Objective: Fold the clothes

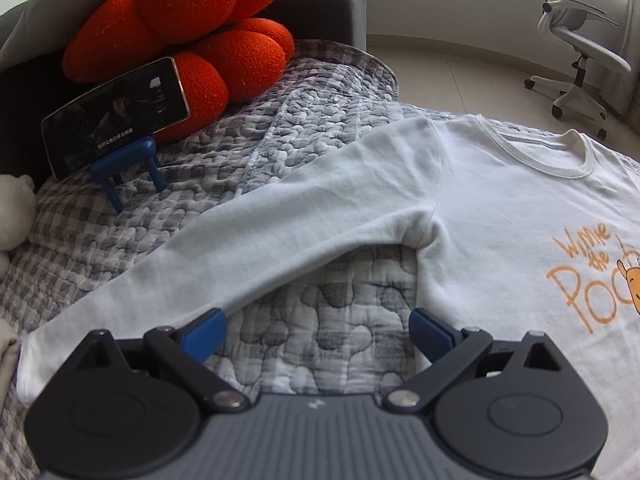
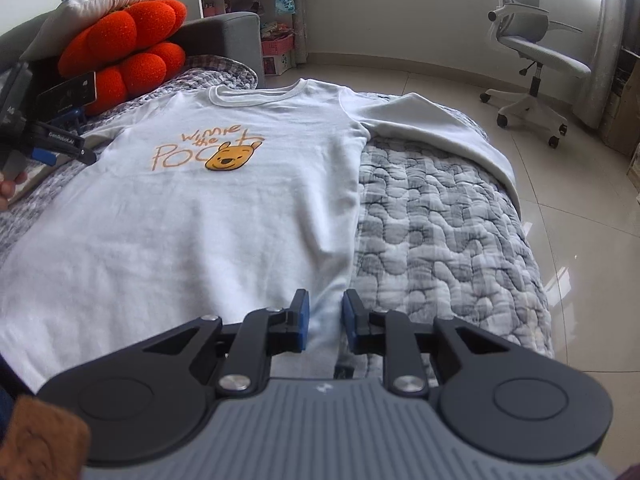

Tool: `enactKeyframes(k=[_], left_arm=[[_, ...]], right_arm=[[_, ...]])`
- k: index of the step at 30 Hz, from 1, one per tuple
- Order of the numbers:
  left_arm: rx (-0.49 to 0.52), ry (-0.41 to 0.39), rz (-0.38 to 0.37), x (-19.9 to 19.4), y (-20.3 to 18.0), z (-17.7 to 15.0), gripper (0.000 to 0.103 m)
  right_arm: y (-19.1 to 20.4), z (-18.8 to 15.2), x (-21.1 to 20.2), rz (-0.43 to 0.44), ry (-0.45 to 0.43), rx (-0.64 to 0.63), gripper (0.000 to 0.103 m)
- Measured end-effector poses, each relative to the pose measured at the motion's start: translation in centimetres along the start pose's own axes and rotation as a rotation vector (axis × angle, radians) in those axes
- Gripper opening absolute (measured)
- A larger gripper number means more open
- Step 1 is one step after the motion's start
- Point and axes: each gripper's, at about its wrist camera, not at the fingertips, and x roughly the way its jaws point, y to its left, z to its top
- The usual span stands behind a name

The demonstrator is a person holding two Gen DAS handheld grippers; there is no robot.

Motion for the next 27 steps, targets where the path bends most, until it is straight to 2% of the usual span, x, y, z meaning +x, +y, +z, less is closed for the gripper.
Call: enactKeyframes(k=[5, 13, 16, 21, 27], left_arm=[[-0.036, -0.033, -0.002, -1.8, 0.0, 0.0, 0.097], [-0.02, -0.056, -0.042, -3.4, -2.6, 0.0, 0.097], [-0.012, -0.062, -0.056, -3.7, -3.6, 0.1, 0.097], [-0.007, -0.062, -0.081, -3.8, -5.3, 0.5, 0.097], [0.0, -0.049, -0.106, -3.5, -7.2, 1.0, 0.097]], right_arm=[[0.2, -1.8, -1.7, 0.011, 0.008, 0.029, 0.024], [0.7, -3.3, -4.2, 0.033, 0.046, 0.021, 0.025], [-0.1, -3.2, -5.2, 0.056, 0.034, 0.068, 0.026], [-3.0, -2.1, -6.0, 0.074, -0.032, 0.203, 0.034], [-9.1, -1.0, -5.3, 0.073, -0.119, 0.477, 0.042]])
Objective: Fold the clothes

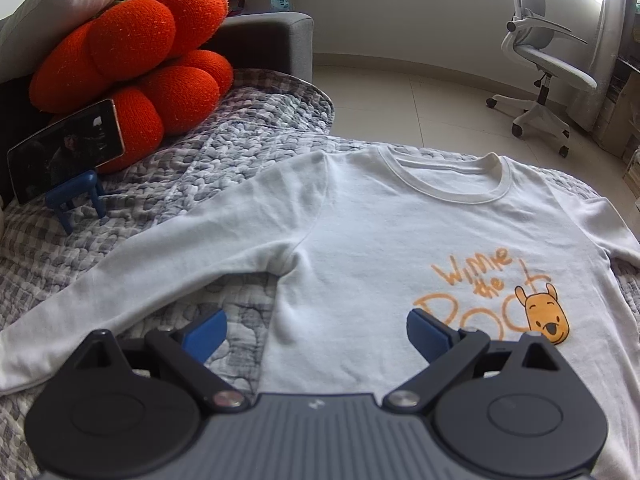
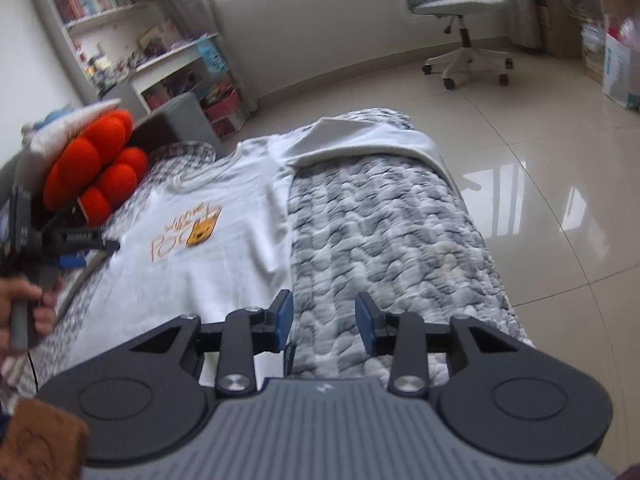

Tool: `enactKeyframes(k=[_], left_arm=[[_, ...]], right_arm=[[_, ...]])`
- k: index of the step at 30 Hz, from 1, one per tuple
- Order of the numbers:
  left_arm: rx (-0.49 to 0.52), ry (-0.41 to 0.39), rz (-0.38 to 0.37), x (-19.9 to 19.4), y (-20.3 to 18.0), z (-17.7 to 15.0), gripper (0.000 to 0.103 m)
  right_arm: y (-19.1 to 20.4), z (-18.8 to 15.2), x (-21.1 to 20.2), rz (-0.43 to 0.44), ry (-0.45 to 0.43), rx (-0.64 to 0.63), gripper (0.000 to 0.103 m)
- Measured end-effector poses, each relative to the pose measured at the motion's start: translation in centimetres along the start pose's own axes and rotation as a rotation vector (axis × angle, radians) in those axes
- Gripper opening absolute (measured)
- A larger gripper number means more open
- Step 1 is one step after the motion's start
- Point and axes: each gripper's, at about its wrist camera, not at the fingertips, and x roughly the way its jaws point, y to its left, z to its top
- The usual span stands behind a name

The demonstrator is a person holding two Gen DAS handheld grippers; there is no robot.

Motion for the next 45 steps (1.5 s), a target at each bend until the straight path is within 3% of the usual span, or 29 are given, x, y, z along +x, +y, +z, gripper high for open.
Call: enactKeyframes(k=[9, 16, 25, 27, 28, 29, 32, 35, 38, 43, 45], left_arm=[[-0.051, 0.039, -0.065, 1.4, -1.7, 0.9, 0.097], [-0.011, 0.056, -0.076, 2.4, -4.3, 1.4, 0.097], [0.002, 0.079, -0.086, 3.7, -5.8, 1.8, 0.097], [0.003, 0.082, -0.08, 4.0, -5.8, 1.8, 0.097], [0.004, 0.083, -0.075, 4.1, -5.8, 1.9, 0.097], [0.003, 0.086, -0.07, 4.3, -5.8, 1.9, 0.097], [-0.018, 0.095, -0.074, 4.7, -5.5, 2.0, 0.097], [-0.027, 0.095, -0.076, 4.8, -5.4, 2.1, 0.097], [-0.027, 0.093, -0.084, 4.6, -5.4, 2.1, 0.097], [-0.043, 0.09, -0.083, 4.5, -4.8, 2.1, 0.097], [-0.051, 0.09, -0.085, 4.4, -4.5, 2.1, 0.097]], right_arm=[[-9.7, 4.2, 4.5, 0.068, -0.068, 0.419, 0.047], [-13.6, 6.9, 9.9, 0.139, -0.07, 0.659, 0.048], [-17.5, 8.4, 15.5, 0.086, -0.06, 0.968, 0.056], [-17.3, 8.8, 15.7, 0.054, -0.054, 0.955, 0.053], [-17.0, 9.0, 15.5, 0.035, -0.063, 0.926, 0.047], [-16.7, 9.3, 15.4, 0.017, -0.071, 0.898, 0.029], [-15.4, 10.2, 13.8, -0.034, -0.139, 0.796, 0.002], [-13.2, 11.3, 10.5, -0.051, -0.273, 0.654, 0.002], [-10.0, 12.7, 8.4, -0.017, -0.284, 0.521, 0.002], [-10.4, 9.8, 9.3, 0.054, -0.05, 0.708, 0.021], [-11.2, 8.3, 9.0, 0.047, -0.04, 0.776, 0.047]])
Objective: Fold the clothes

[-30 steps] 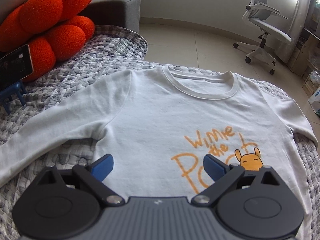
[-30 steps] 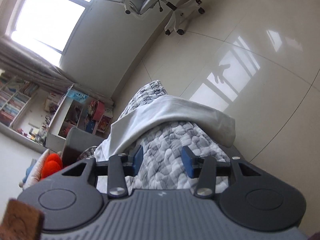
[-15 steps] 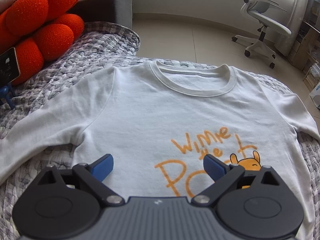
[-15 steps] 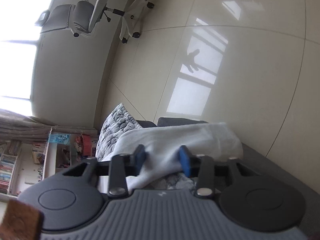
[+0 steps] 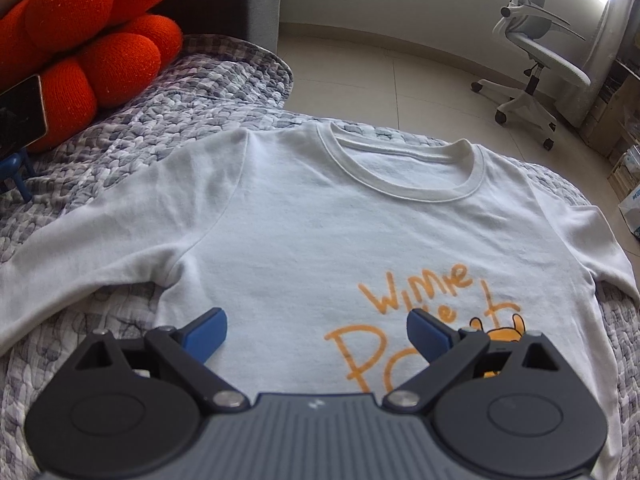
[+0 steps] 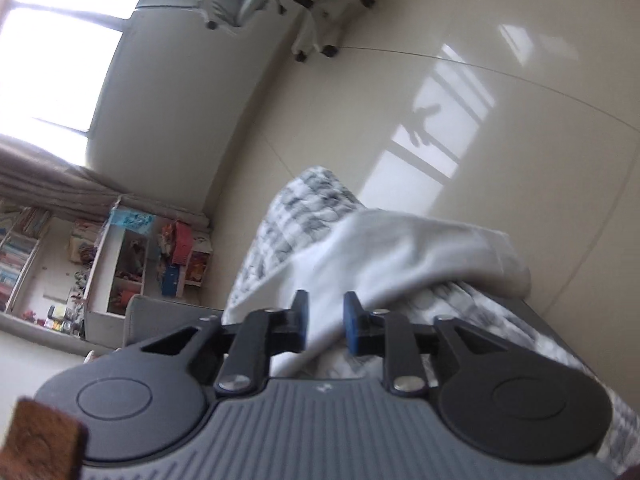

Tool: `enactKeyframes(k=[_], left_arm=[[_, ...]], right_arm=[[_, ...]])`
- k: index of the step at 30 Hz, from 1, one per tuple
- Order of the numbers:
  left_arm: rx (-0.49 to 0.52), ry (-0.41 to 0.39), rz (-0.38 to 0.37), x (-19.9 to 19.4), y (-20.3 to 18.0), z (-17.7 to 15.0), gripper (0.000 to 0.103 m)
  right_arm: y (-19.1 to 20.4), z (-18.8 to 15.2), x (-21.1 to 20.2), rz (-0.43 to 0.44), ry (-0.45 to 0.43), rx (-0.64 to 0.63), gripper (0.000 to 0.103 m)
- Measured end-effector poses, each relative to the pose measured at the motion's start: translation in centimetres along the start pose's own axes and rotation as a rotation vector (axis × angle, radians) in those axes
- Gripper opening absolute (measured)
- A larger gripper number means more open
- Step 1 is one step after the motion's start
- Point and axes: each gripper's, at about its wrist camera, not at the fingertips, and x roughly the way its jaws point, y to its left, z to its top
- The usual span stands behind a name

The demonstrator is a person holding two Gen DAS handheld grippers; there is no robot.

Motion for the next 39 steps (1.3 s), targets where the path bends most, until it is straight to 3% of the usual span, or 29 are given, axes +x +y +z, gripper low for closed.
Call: enactKeyframes(k=[4, 11, 13, 14, 18, 21, 23, 25, 26, 29, 31, 34, 36, 39], left_arm=[[-0.004, -0.001, -0.004, -0.1, 0.3, 0.0, 0.097], [0.002, -0.006, -0.001, -0.2, 0.3, 0.0, 0.097], [0.005, -0.005, 0.004, 0.0, 0.3, 0.0, 0.097], [0.007, -0.004, 0.004, 0.0, 0.3, 0.0, 0.097], [0.002, -0.007, 0.002, 0.0, 0.6, 0.2, 0.097], [-0.007, -0.009, -0.004, -0.1, 0.9, 0.2, 0.097], [-0.019, -0.012, -0.006, -0.2, 1.3, 0.4, 0.097], [-0.038, -0.015, -0.006, -0.3, 1.9, 0.5, 0.097], [-0.059, -0.016, -0.004, -0.3, 2.4, 0.6, 0.097], [-0.12, -0.013, -0.018, -0.3, 3.7, 0.7, 0.097], [-0.126, -0.015, -0.024, -0.4, 3.8, 0.7, 0.097], [-0.117, -0.021, -0.024, -0.7, 3.7, 0.7, 0.097], [-0.121, -0.022, -0.033, -0.8, 4.0, 0.7, 0.097], [-0.142, -0.022, -0.043, -0.8, 4.4, 0.7, 0.097]], right_arm=[[-1.7, 0.2, -0.6, 0.033, -0.033, 0.101, 0.045], [0.8, 2.1, 3.5, -0.075, -0.113, 0.095, 0.045], [1.2, 2.3, 4.4, -0.104, -0.134, 0.086, 0.035], [1.7, 2.0, 4.5, -0.11, -0.157, 0.054, 0.021], [4.4, 0.1, 4.0, -0.112, -0.285, -0.159, 0.01], [8.8, -2.7, 2.7, -0.084, -0.411, -0.489, 0.01], [12.5, -6.5, 2.5, -0.057, -0.439, -0.805, 0.009], [15.6, -11.5, 3.6, -0.02, -0.371, -1.18, 0.009], [16.5, -14.6, 4.4, -0.009, -0.3, -1.383, 0.009], [15.9, -22.2, 6.3, -0.046, -0.047, -1.802, 0.008], [15.6, -22.9, 6.3, -0.022, 0.055, -1.767, 0.01], [15.0, -21.8, 5.5, 0.055, 0.166, -1.618, 0.022], [14.8, -20.7, 4.8, 0.096, 0.186, -1.558, 0.04], [16.2, -18.7, 4.8, 0.066, 0.154, -1.505, 0.041]])
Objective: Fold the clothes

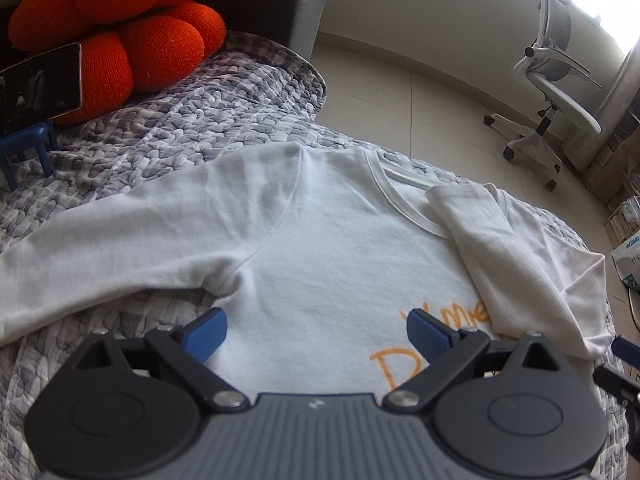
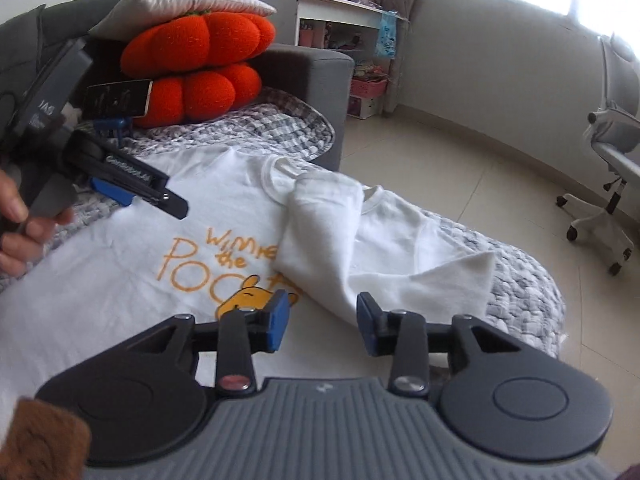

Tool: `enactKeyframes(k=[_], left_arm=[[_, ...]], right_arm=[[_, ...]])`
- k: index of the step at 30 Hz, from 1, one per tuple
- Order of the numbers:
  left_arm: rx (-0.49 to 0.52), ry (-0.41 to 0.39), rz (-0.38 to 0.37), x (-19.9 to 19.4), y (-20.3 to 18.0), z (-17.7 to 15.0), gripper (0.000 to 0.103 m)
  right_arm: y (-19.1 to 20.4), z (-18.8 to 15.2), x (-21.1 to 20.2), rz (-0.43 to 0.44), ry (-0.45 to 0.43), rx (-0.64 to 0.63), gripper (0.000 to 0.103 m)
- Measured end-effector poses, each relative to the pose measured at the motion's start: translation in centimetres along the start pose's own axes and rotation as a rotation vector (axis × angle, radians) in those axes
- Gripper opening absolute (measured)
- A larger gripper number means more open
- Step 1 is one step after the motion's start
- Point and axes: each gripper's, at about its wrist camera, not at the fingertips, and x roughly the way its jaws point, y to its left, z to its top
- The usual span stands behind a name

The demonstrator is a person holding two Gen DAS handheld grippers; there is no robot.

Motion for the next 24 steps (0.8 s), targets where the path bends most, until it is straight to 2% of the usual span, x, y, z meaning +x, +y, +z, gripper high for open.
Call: enactKeyframes(k=[3, 9, 11, 12, 15, 18, 21, 24], left_arm=[[-0.007, 0.003, -0.014, 0.0, -0.1, 0.0, 0.097], [-0.029, 0.003, -0.015, 0.0, -0.1, 0.1, 0.097], [-0.035, 0.005, -0.014, 0.1, 0.1, 0.1, 0.097], [-0.037, 0.005, -0.011, 0.1, 0.2, 0.1, 0.097], [-0.052, 0.005, -0.01, 0.1, 0.7, 0.2, 0.097], [-0.09, 0.002, -0.026, -0.1, 1.6, 0.4, 0.097], [-0.13, -0.001, -0.046, -0.4, 2.5, 0.7, 0.097], [-0.18, -0.013, -0.074, -0.9, 3.4, 0.9, 0.097]], right_arm=[[-2.9, 1.3, 0.4, 0.026, -0.004, 0.112, 0.041], [-8.0, 2.4, 6.2, 0.251, 0.078, 0.55, 0.043], [-8.0, 2.6, 8.1, 0.319, 0.119, 0.634, 0.043], [-7.3, 2.8, 8.7, 0.327, 0.138, 0.623, 0.043], [-4.5, 3.4, 8.0, 0.301, 0.137, 0.467, 0.045], [-1.3, 3.1, 5.6, 0.344, 0.081, 0.252, 0.045], [3.0, 1.2, 3.2, 0.312, 0.072, -0.084, 0.045], [7.2, -2.2, 1.6, 0.273, 0.1, -0.413, 0.045]])
